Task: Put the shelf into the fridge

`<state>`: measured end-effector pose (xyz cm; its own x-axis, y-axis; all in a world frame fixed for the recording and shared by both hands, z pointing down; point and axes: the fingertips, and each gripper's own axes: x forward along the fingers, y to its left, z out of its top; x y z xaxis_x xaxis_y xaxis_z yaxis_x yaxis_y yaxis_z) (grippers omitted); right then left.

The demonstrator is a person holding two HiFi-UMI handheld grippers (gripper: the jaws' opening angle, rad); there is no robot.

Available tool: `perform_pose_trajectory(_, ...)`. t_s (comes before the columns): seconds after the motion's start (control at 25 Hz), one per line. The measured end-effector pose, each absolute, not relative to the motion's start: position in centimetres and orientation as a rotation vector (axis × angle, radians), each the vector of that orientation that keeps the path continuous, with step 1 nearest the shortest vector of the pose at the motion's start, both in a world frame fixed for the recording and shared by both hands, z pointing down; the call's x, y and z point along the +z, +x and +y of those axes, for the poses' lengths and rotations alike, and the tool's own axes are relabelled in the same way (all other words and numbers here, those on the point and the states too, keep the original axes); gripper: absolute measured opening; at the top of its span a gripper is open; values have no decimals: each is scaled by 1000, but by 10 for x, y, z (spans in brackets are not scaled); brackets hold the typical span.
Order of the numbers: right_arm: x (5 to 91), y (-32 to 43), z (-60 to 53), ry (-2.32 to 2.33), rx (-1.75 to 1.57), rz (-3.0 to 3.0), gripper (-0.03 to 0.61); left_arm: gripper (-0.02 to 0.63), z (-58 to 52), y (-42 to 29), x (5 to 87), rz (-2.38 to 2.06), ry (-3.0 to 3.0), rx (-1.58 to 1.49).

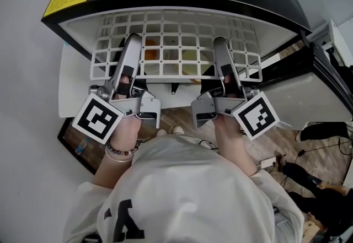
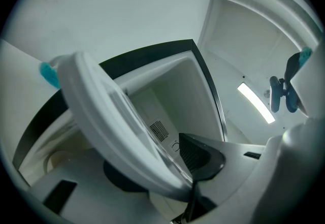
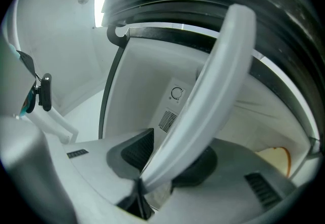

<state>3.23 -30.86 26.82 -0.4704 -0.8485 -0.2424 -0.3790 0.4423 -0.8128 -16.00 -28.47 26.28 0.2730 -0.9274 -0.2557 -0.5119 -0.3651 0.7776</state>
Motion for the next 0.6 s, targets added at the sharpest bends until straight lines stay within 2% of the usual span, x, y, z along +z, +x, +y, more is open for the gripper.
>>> perform_pose_trajectory(0.6, 267, 31, -315, -1021, -914, 2051, 115, 170, -291, -162, 261, -1310, 2002, -967)
